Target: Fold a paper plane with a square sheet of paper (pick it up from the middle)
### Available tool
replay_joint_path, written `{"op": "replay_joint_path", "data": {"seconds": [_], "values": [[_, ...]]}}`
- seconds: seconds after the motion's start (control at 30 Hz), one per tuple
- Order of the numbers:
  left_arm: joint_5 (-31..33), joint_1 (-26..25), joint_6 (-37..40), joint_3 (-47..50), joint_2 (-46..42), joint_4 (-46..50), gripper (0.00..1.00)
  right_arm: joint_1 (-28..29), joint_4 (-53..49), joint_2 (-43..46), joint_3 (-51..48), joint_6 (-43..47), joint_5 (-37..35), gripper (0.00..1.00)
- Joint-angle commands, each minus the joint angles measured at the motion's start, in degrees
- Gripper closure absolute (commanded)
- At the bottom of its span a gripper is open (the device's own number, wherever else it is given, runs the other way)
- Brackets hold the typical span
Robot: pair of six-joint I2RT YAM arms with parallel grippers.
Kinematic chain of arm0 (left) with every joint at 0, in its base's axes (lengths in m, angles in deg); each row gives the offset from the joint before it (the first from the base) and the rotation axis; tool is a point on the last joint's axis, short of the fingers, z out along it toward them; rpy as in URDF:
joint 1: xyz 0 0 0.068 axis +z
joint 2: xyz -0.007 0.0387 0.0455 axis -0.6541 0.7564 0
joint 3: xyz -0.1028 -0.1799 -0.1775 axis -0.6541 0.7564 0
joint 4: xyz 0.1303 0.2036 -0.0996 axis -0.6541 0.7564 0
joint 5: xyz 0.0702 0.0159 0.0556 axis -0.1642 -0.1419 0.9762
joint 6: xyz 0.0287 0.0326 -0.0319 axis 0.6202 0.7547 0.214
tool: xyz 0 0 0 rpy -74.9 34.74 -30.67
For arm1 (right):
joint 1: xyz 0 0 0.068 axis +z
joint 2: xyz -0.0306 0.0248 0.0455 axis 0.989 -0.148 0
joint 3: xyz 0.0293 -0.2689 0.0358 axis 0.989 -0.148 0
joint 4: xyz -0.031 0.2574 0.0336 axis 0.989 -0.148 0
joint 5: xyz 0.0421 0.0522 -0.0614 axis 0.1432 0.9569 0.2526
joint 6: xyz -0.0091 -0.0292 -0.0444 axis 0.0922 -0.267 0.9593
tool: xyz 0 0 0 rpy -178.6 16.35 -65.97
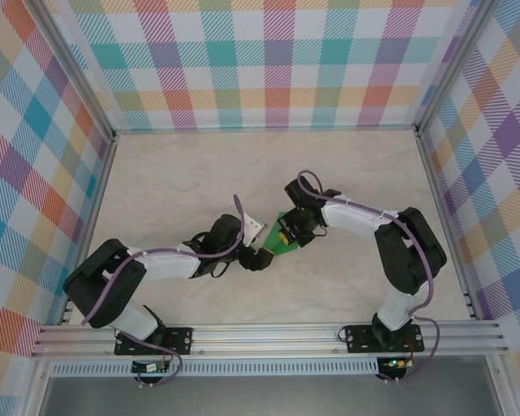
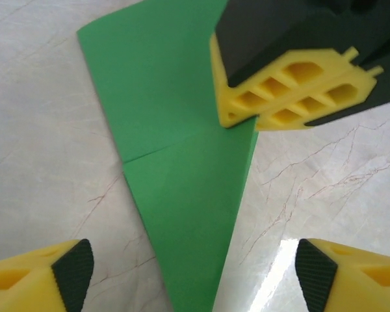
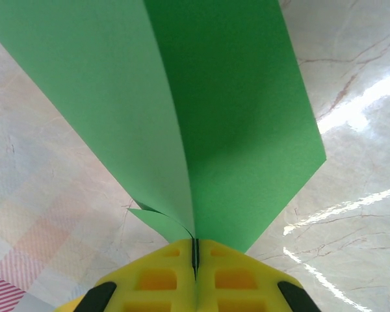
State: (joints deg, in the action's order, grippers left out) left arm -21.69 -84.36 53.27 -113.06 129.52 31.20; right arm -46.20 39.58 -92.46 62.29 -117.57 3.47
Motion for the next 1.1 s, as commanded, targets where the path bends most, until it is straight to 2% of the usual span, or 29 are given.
{"op": "replay_joint_path", "data": {"seconds": [0.0,0.37,0.73,1.07], "values": [[1.4,-2.1,3.7,-1.5,2.0,-4.0,0.23,-0.7,-2.3,0.6,1.8,-0.5,1.1,0.96],[4.5,-4.2,7.8,-4.3,7.4,-5.0,0.39,-1.5,-1.5,-0.7,2.3,0.6,4.6,0.94],[3.4,-4.2,9.4,-6.3,9.2,-3.9,0.63,-2.3,-2.8,-4.2,5.6,4.1,8.9,0.90],[3.3,-4.2,9.0,-5.7,8.1,-2.9,0.70,-2.8,-3.6,-4.2,4.9,4.6,8.7,0.90]]}}
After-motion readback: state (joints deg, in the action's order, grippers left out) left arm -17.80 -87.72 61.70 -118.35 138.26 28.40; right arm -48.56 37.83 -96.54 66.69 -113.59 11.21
